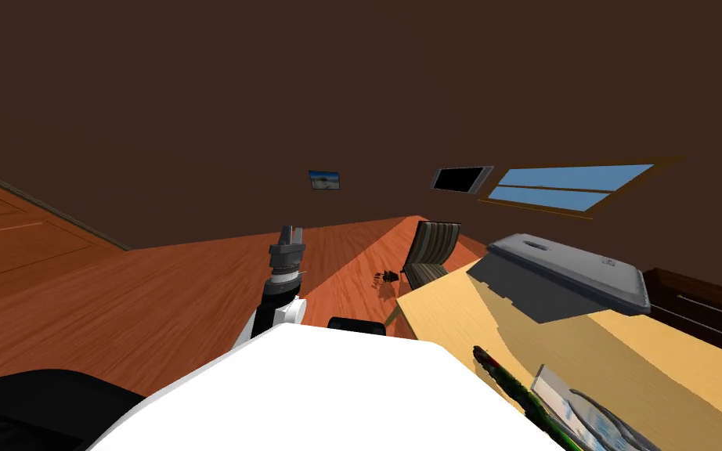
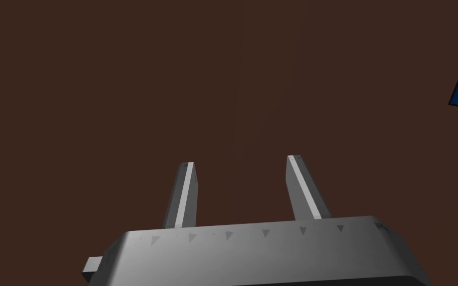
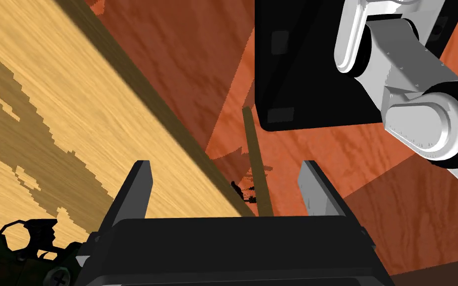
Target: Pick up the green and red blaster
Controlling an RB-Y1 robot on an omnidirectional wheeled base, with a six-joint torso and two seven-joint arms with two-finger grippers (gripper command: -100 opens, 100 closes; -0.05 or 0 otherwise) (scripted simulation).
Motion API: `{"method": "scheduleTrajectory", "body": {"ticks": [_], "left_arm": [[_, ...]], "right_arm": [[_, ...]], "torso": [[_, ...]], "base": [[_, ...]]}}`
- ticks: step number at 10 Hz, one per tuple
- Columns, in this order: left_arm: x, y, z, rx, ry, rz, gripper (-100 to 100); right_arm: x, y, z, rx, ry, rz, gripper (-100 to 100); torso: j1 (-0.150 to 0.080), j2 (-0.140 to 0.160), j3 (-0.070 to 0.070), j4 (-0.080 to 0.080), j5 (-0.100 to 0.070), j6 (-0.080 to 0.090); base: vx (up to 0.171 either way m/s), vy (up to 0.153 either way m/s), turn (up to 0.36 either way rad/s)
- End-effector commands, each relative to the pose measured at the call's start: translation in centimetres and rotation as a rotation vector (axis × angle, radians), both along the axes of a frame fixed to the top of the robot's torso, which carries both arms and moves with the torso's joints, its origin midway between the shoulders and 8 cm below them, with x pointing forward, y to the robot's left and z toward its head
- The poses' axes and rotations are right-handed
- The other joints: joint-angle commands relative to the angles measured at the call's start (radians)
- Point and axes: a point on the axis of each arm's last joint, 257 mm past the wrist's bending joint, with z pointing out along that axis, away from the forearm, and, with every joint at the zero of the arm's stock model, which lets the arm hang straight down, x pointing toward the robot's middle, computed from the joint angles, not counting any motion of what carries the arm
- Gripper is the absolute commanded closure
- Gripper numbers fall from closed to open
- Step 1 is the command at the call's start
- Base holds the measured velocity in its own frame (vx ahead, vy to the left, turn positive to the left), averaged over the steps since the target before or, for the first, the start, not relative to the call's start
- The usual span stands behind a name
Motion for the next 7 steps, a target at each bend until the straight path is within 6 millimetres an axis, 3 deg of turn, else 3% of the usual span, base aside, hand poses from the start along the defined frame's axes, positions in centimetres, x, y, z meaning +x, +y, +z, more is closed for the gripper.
{"method": "scheduleTrajectory", "body": {"ticks": [1, 2, 3, 4, 5, 6, 7], "left_arm": [[0.0, 0.0, 0.0, 0.000, 0.000, 0.000, 0], [0.0, 0.0, 0.0, 0.000, 0.000, 0.000, 0], [0.0, 0.0, 0.0, 0.000, 0.000, 0.000, 0], [0.0, 0.0, 0.0, 0.000, 0.000, 0.000, 0], [0.0, 0.0, 0.0, 0.000, 0.000, 0.000, 0], [0.0, 0.0, 0.0, 0.000, 0.000, 0.000, 0], [0.0, 0.0, 0.0, 0.000, 0.000, 0.000, 0]], "right_arm": [[-3.6, -2.5, 0.5, -0.062, 0.092, 0.069, -100], [-3.7, -3.0, 0.6, -0.079, 0.096, 0.070, -100], [-5.9, -4.5, 1.3, -0.116, 0.152, 0.115, -100], [-5.9, -4.9, 1.3, -0.130, 0.155, 0.114, -100], [-7.8, -6.7, 2.2, -0.176, 0.207, 0.156, -100], [-7.8, -6.7, 2.2, -0.178, 0.208, 0.156, -100], [-9.4, -8.4, 3.0, -0.222, 0.254, 0.195, -100]], "torso": [[0.000, 0.000, 0.000, 0.000, 0.000, 0.000], [-0.001, -0.001, 0.000, 0.000, 0.000, 0.000], [-0.001, 0.000, 0.000, 0.000, 0.000, 0.001], [-0.001, 0.000, 0.000, 0.000, 0.000, 0.000], [0.000, 0.001, 0.001, 0.000, 0.000, 0.001], [0.000, 0.001, 0.001, 0.000, 0.000, 0.000], [0.000, 0.001, 0.001, 0.000, 0.000, 0.001]], "base": [[0.039, -0.021, 0.443], [0.030, -0.027, 0.191], [0.024, -0.024, 0.264], [0.015, -0.027, 0.145], [0.012, -0.023, 0.304], [0.011, -0.029, 0.125], [0.007, -0.027, 0.195]]}}
